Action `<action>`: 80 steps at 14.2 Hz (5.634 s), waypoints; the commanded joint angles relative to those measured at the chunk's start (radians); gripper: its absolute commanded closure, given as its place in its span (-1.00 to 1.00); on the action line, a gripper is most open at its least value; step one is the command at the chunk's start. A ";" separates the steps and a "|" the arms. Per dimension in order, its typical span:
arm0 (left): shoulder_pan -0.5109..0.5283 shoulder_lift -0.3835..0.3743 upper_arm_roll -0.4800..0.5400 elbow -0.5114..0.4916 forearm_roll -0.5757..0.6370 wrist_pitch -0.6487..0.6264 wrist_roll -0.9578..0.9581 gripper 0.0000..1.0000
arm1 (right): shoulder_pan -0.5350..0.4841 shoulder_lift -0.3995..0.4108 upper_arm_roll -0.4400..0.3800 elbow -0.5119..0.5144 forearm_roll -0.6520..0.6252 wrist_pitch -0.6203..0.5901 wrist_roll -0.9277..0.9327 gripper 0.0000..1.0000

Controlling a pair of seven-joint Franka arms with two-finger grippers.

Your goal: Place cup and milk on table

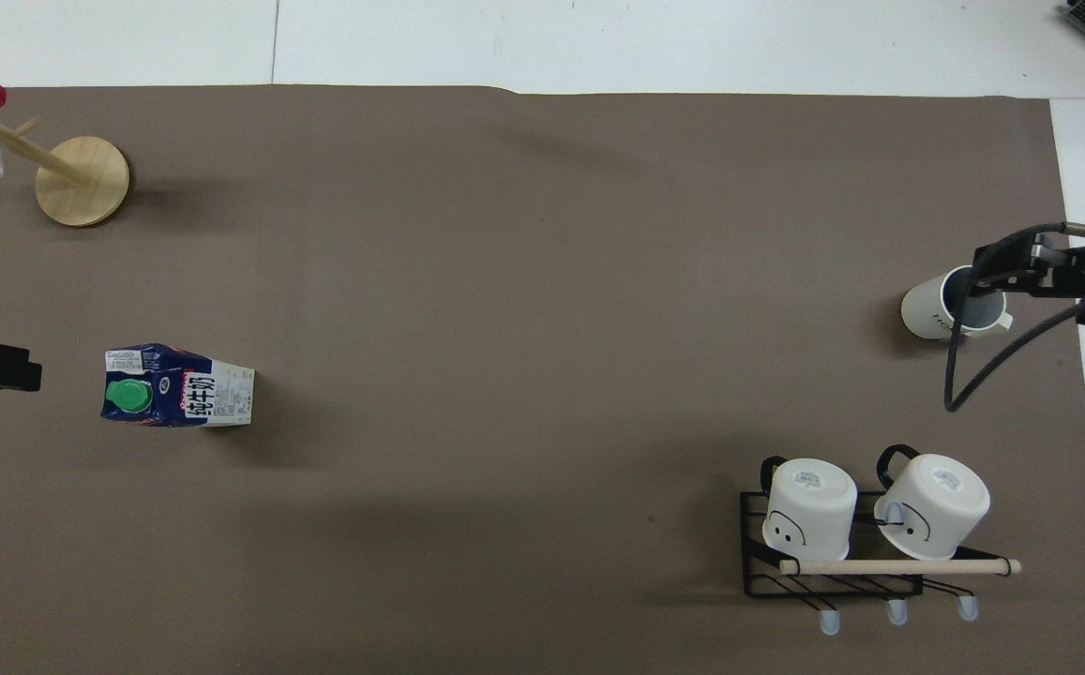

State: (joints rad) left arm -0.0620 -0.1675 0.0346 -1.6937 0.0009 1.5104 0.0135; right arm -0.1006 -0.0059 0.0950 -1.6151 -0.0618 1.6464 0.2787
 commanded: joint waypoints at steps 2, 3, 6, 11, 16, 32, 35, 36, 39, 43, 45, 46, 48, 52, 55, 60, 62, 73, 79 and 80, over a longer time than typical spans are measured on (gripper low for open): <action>-0.016 0.003 0.011 0.022 0.021 -0.024 -0.003 -1.00 | -0.013 0.007 0.008 0.015 0.020 -0.008 0.007 -1.00; -0.016 0.003 0.011 0.022 0.021 -0.024 -0.003 -1.00 | -0.013 0.007 0.008 0.015 0.020 -0.010 0.007 -1.00; -0.016 0.002 0.011 0.022 0.021 -0.024 -0.003 -1.00 | -0.013 0.007 0.008 0.015 0.020 -0.008 0.007 -1.00; -0.016 0.003 0.011 0.022 0.021 -0.024 -0.003 -1.00 | -0.013 0.007 0.008 0.015 0.020 -0.008 0.007 -1.00; -0.016 0.002 0.011 0.022 0.021 -0.024 -0.003 -1.00 | -0.013 0.007 0.008 0.015 0.020 -0.008 0.007 -1.00; -0.016 0.002 0.008 0.022 0.021 -0.024 -0.003 -1.00 | -0.014 0.007 0.006 0.015 0.020 -0.014 0.004 -1.00; -0.021 0.003 0.001 0.023 0.021 -0.021 -0.003 -1.00 | -0.024 0.006 0.006 0.014 0.019 -0.026 0.005 -1.00; -0.019 0.002 0.002 0.023 0.019 -0.022 -0.004 -1.00 | -0.025 0.006 0.006 0.012 0.019 -0.027 0.004 -1.00; -0.018 0.003 0.002 0.025 0.019 -0.021 -0.003 -1.00 | -0.033 0.006 0.005 0.012 0.019 -0.013 0.004 -1.00; -0.018 0.002 0.011 0.023 0.021 -0.021 0.011 -1.00 | -0.054 0.006 0.003 -0.019 0.020 0.110 -0.042 -1.00; -0.018 -0.003 0.011 0.017 0.019 -0.019 0.013 -1.00 | -0.067 0.021 0.003 -0.034 0.019 0.127 -0.079 -1.00; -0.018 -0.003 0.011 0.017 0.019 -0.016 0.011 -1.00 | -0.071 0.030 0.003 -0.040 0.019 0.141 -0.096 -1.00; -0.019 -0.004 0.011 0.014 0.019 -0.013 0.011 -1.00 | -0.096 0.052 0.003 -0.081 0.019 0.202 -0.124 -1.00; -0.019 -0.006 0.011 0.011 0.019 -0.012 0.011 -1.00 | -0.140 0.101 0.003 -0.198 0.016 0.338 -0.179 -1.00; -0.021 -0.012 0.011 -0.001 0.019 -0.010 0.008 -1.00 | -0.154 0.130 0.003 -0.278 0.013 0.473 -0.211 -1.00; -0.032 -0.033 0.007 -0.107 0.019 0.079 0.003 -1.00 | -0.162 0.231 0.003 -0.315 0.002 0.608 -0.202 -1.00; -0.033 -0.061 0.005 -0.187 0.019 0.152 0.006 -1.00 | -0.163 0.259 0.002 -0.315 0.000 0.647 -0.205 -1.00; -0.064 -0.061 0.001 -0.388 0.027 0.398 0.074 -1.00 | -0.136 0.281 0.008 -0.289 0.005 0.645 -0.194 1.00; -0.048 -0.033 0.004 -0.486 0.033 0.545 0.100 -1.00 | -0.096 0.216 0.035 -0.281 0.011 0.621 -0.185 1.00; -0.048 -0.033 0.004 -0.486 0.033 0.545 0.100 -1.00 | -0.068 0.205 0.035 -0.275 0.013 0.615 -0.177 1.00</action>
State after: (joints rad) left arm -0.1117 -0.1873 0.0351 -2.1585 0.0125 2.0268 0.1014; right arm -0.1954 0.2298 0.1241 -1.8941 -0.0622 2.2846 0.0859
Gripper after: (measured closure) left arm 0.000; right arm 0.960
